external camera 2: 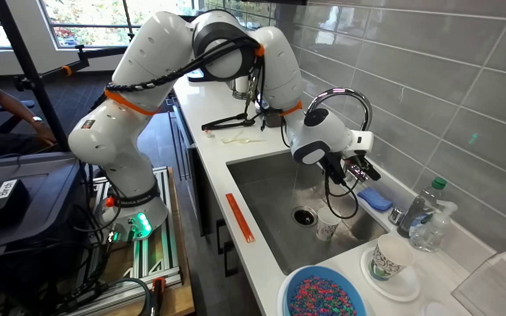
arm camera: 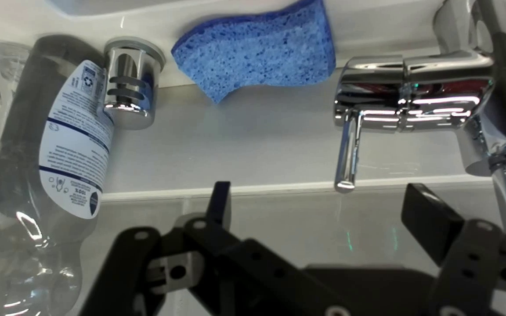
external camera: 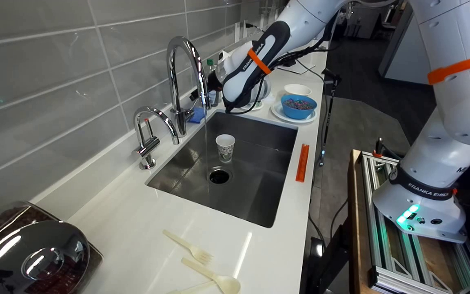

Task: Open the faucet on the right then push it to the right side of the sink.

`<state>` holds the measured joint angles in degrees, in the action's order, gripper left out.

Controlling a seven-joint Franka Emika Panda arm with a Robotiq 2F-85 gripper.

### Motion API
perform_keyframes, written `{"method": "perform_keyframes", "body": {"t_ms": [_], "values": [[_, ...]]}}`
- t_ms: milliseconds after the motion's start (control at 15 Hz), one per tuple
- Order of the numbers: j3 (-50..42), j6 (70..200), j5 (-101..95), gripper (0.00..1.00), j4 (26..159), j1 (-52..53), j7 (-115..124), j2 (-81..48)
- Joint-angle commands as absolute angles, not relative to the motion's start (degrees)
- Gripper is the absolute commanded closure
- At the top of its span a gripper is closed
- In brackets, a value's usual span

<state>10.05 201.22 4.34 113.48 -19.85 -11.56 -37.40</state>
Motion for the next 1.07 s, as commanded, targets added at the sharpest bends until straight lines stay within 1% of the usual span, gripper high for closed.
{"method": "perform_keyframes", "body": {"t_ms": [0, 67, 200, 400, 467, 800, 1000], "values": [[11.3, 201.5, 3.9, 0.00, 117.9, -21.0, -11.3, -34.1], [7.5, 201.2, 0.3, 0.00, 119.4, -18.3, -6.6, -32.7], [4.7, 201.4, 0.7, 0.00, 122.9, -16.3, -6.0, -29.8], [2.8, 201.4, -0.4, 0.00, 127.9, -15.1, -5.1, -25.9], [5.7, 201.7, 0.9, 0.00, 129.7, -17.4, -7.7, -24.7], [12.1, 203.2, -4.0, 0.00, 137.3, -21.3, -6.2, -18.8], [14.4, 202.9, -5.2, 0.00, 141.1, -22.2, -6.1, -15.9]]}}
